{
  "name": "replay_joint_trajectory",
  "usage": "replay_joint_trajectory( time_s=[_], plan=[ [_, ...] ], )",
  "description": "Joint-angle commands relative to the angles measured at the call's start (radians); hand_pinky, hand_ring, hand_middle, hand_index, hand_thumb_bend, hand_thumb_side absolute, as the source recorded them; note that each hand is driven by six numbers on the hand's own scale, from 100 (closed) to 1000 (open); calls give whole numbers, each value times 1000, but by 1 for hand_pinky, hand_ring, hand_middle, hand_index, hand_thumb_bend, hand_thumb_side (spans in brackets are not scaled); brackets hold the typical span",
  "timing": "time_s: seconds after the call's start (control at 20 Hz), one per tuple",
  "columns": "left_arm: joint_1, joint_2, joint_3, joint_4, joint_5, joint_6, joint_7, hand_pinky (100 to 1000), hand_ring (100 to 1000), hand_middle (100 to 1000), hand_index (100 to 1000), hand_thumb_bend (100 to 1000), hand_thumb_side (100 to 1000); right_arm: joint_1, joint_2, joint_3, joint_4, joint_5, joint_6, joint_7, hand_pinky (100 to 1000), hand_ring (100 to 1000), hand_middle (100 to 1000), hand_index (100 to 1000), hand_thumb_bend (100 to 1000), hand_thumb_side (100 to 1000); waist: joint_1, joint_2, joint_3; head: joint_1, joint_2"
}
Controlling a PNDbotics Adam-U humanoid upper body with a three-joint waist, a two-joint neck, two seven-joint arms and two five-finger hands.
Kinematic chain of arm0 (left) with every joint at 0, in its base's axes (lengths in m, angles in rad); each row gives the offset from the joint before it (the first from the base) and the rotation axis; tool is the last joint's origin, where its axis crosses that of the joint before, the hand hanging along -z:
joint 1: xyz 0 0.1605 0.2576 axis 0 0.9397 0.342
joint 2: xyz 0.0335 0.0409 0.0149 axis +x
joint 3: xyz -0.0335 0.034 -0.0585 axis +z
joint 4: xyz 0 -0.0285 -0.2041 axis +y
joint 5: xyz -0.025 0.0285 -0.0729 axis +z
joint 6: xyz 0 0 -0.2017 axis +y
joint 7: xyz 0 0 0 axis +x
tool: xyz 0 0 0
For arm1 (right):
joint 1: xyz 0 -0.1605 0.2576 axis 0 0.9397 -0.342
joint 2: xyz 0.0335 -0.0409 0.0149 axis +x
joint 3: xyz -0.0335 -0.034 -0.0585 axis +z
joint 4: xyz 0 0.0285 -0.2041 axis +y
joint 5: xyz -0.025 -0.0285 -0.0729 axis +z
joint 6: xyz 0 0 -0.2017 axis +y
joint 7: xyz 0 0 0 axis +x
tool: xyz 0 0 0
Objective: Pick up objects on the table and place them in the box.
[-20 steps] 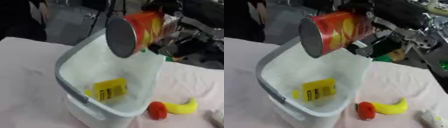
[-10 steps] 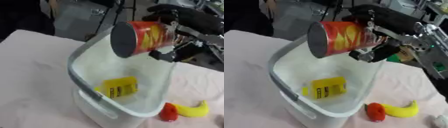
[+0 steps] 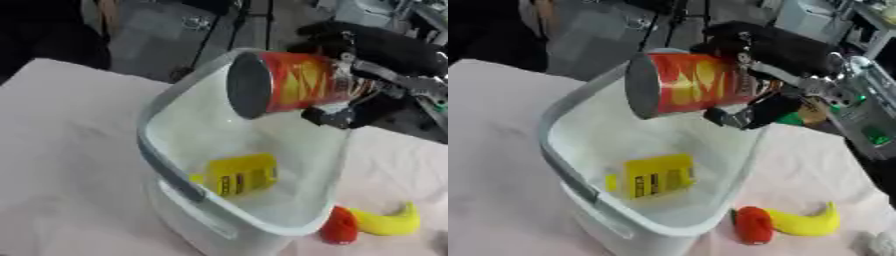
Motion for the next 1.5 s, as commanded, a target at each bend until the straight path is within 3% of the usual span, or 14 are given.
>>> replay_joint_trajectory(
  time_s=[0.05, 0.1, 0.2, 0.25, 0.6, 0.85, 1.1, 1.3, 1.5],
  plan=[
    [-13, 14, -3, -12, -2, -1, 1, 587, 468, 600, 668, 100, 966, -11, -24, -10, -7, -13, -23, 16, 1000, 1000, 833, 802, 188, 711, 10, -17, -3, 2, -9],
    [-12, 14, -2, -12, -2, -1, 2, 587, 468, 600, 668, 100, 966, -9, -24, -5, -16, -30, -40, 34, 1000, 1000, 853, 847, 201, 728, 10, -16, -4, 4, -8],
    [-12, 14, -2, -12, -3, -1, 3, 587, 468, 600, 668, 100, 966, -8, -27, -8, -27, -66, -58, 74, 1000, 1000, 856, 854, 203, 730, 10, -16, -6, 6, -7],
    [-12, 14, -2, -12, -4, -2, 4, 587, 468, 600, 668, 100, 972, -9, -27, -10, -31, -81, -62, 91, 1000, 1000, 900, 994, 227, 761, 10, -17, -5, 6, -8],
    [-13, 13, -2, -12, -4, -4, 4, 587, 468, 599, 668, 100, 967, -18, -25, -23, -52, -200, -67, 193, 1000, 1000, 948, 1000, 257, 770, 3, -18, 3, 7, -9],
    [-13, 10, -2, -12, -4, -8, 3, 585, 468, 599, 668, 100, 967, -23, -26, -23, -48, -228, -64, 233, 1000, 1000, 1000, 1000, 291, 795, -2, -18, 9, 6, -12],
    [-15, 1, -3, -12, -2, -13, 3, 585, 468, 599, 668, 100, 968, -18, -46, -19, -8, -148, -84, 278, 1000, 1000, 1000, 1000, 306, 704, -3, -13, 14, 0, -19],
    [-13, -2, 0, -12, -1, -15, 7, 585, 468, 599, 668, 100, 968, -6, -53, -15, 32, -42, -103, 287, 1000, 1000, 1000, 1000, 364, 483, -3, -5, 12, -1, -28],
    [-13, -5, 1, -12, 0, -19, 9, 585, 467, 599, 668, 100, 970, 1, -50, -10, 57, 23, -120, 297, 1000, 1000, 1000, 1000, 371, 647, -3, 2, 8, -3, -34]
  ],
)
